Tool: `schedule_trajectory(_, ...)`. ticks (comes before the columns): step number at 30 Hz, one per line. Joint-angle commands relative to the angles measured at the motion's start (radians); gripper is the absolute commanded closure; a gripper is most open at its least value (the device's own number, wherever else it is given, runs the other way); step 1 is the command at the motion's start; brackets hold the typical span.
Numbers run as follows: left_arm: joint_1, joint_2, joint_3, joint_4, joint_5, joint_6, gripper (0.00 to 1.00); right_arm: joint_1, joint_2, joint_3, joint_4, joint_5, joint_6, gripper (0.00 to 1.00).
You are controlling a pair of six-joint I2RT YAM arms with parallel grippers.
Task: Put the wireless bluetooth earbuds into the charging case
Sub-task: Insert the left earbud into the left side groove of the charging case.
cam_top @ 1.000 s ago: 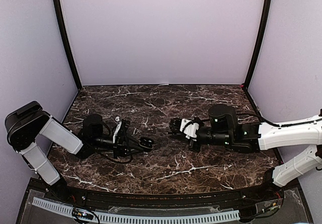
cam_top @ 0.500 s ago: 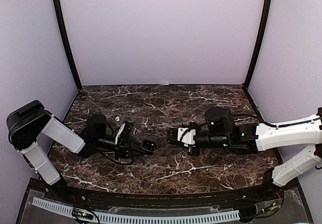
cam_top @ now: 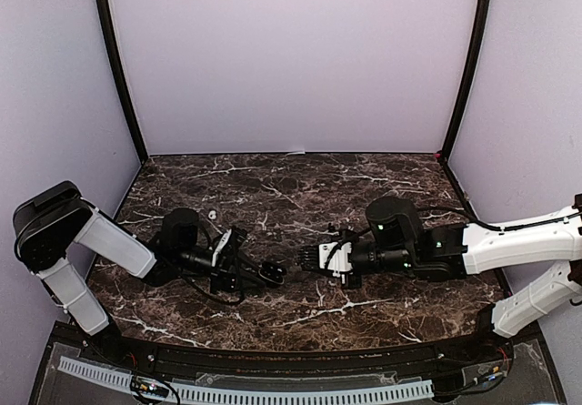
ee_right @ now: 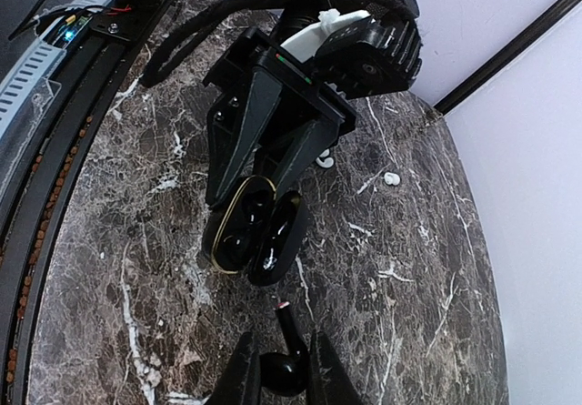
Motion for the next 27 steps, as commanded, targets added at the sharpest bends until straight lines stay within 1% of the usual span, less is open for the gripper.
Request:
schedule_trajectory(1,-0.008,-0.002,0.023,-0.026,0.022,0.031,1.0,0.011,0.002,0.017,0.054,-0.003,0.007,0.97)
schedule_trajectory(9,-0.014,0.001,0.03,-0.042,0.027,0.046,1.0,0.014,0.012,0.047,-0.028,-0.025,-0.059,0.97)
schedule_trajectory(22,-0.019,-0.002,0.032,-0.049,0.037,0.052,1.0,0.032,0.006,0.06,-0.045,-0.013,-0.085,0.99)
schedule_trajectory(27,-0.018,-0.001,0.032,-0.052,0.041,0.054,1.0,0.038,-0.002,0.076,-0.084,0.003,-0.103,0.99)
